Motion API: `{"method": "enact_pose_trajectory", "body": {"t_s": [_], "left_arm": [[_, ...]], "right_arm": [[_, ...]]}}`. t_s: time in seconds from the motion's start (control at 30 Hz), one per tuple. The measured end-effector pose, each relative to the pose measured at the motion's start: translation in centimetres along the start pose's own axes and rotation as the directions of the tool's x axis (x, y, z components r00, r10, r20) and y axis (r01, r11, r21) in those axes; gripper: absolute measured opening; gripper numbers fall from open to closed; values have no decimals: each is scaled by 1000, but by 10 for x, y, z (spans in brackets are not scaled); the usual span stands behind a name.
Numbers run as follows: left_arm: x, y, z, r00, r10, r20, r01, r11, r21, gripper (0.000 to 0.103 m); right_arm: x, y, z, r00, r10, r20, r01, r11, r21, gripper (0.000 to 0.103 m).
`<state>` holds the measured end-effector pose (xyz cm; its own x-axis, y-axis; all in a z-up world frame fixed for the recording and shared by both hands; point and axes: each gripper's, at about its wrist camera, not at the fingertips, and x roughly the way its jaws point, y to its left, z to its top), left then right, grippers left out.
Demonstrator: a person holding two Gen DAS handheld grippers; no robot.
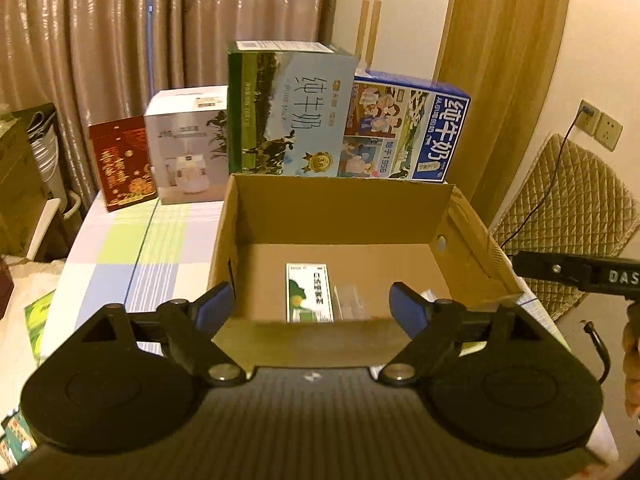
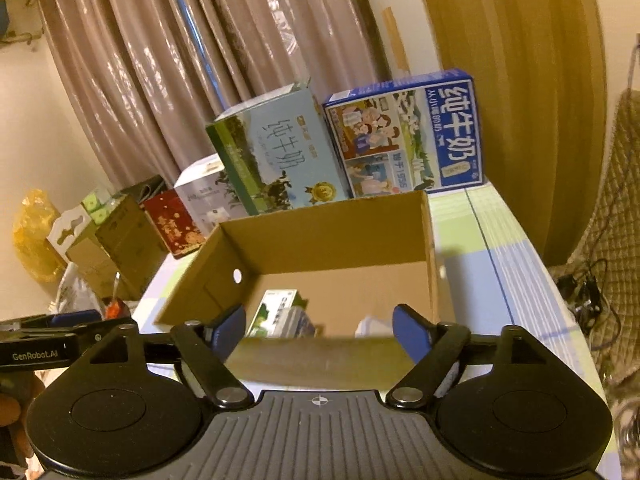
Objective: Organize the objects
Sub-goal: 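Open the right gripper to drop the candy while the left gripper releases the toothpick case, then withdraw both grippers from the cardboard box back over the table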
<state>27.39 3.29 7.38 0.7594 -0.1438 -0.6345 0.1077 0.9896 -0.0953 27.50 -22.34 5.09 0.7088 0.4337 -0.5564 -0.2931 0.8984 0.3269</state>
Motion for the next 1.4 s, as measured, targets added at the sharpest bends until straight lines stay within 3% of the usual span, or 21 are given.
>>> {"method": "enact_pose_trajectory", "body": {"t_s": [0.33,0.43,0.6,1.0,1.4], "left_arm": [[-75,-17,-69,999,41,17,-41,999,0,102],[-92,-26,-92,998,60,13,-60,998,5,102],[-114,-36,-124,998,65,5,-65,998,-4,102],[-131,-34,-161,996,82,-33,-82,996,-19,102],[-118,-28,-175,994,77,-72,-79,996,-28,102]], "right_arm": [[-74,8,-85,1000,-12,-24,14,998,69,85],[-90,9,-108,999,-7,-40,10,996,93,86],[-106,16,-135,997,-19,-79,22,999,35,87],[-116,13,-158,995,-41,-95,43,999,14,87],[-100,10,-166,988,-57,-141,58,998,5,88]]}}
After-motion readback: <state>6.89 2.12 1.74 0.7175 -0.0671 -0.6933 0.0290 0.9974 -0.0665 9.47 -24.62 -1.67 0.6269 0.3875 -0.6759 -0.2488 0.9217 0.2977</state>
